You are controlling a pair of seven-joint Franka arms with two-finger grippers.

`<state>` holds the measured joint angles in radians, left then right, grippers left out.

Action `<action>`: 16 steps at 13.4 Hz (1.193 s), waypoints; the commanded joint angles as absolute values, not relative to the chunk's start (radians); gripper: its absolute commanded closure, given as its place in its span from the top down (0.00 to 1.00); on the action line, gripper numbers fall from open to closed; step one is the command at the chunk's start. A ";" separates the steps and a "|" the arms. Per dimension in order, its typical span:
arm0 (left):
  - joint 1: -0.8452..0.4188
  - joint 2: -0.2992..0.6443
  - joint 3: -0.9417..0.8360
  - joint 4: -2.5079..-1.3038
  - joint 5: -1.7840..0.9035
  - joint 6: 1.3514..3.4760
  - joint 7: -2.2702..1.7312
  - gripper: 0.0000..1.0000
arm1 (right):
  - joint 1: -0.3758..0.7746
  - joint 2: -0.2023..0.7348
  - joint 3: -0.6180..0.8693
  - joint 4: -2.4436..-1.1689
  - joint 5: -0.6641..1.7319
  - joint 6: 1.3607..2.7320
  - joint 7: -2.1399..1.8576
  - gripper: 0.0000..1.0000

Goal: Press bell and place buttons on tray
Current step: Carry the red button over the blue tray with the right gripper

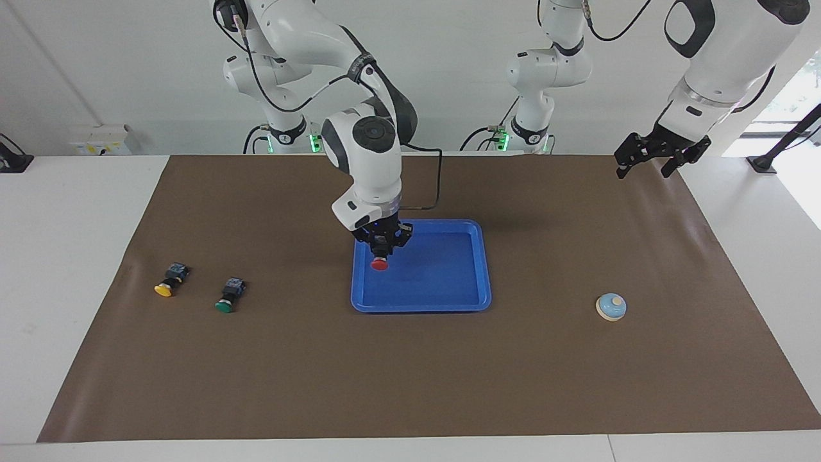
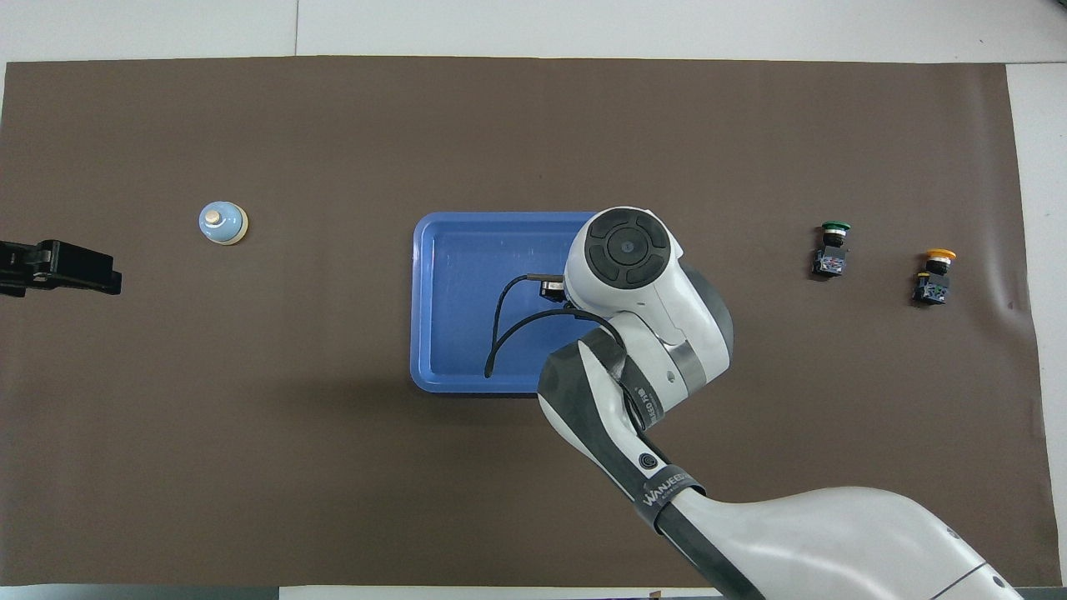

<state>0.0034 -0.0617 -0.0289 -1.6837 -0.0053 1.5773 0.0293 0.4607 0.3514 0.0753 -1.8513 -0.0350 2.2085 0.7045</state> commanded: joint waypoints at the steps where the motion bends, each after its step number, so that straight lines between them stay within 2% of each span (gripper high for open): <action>1: -0.002 -0.080 -0.021 -1.700 -0.009 1.578 0.031 1.00 | 0.468 0.336 0.077 -1.922 -0.021 2.281 0.695 0.00; 8: -0.002 -0.080 -0.021 -1.700 -0.009 1.578 0.031 1.00 | 0.477 0.333 0.077 -1.970 -0.020 2.327 0.695 0.00; 9: -0.002 -0.080 -0.021 -1.700 -0.009 1.578 0.031 1.00 | 0.477 0.333 0.077 -1.970 -0.021 2.326 0.698 0.08; 10: -0.002 -0.080 -0.021 -1.700 -0.011 1.578 0.031 1.00 | 0.477 0.333 0.077 -1.970 -0.021 2.327 0.704 0.60; 11: -0.002 -0.080 -0.021 -1.700 -0.011 1.578 0.031 1.00 | 0.477 0.333 0.077 -1.968 -0.021 2.324 0.707 1.00; 14: -0.002 -0.080 -0.021 -1.700 -0.009 1.578 0.031 1.00 | 0.465 0.322 0.075 -1.933 -0.020 2.281 0.710 1.00; 16: -0.002 -0.080 -0.021 -1.700 -0.011 1.578 0.031 1.00 | 0.442 0.292 0.063 -1.870 -0.020 2.176 0.710 1.00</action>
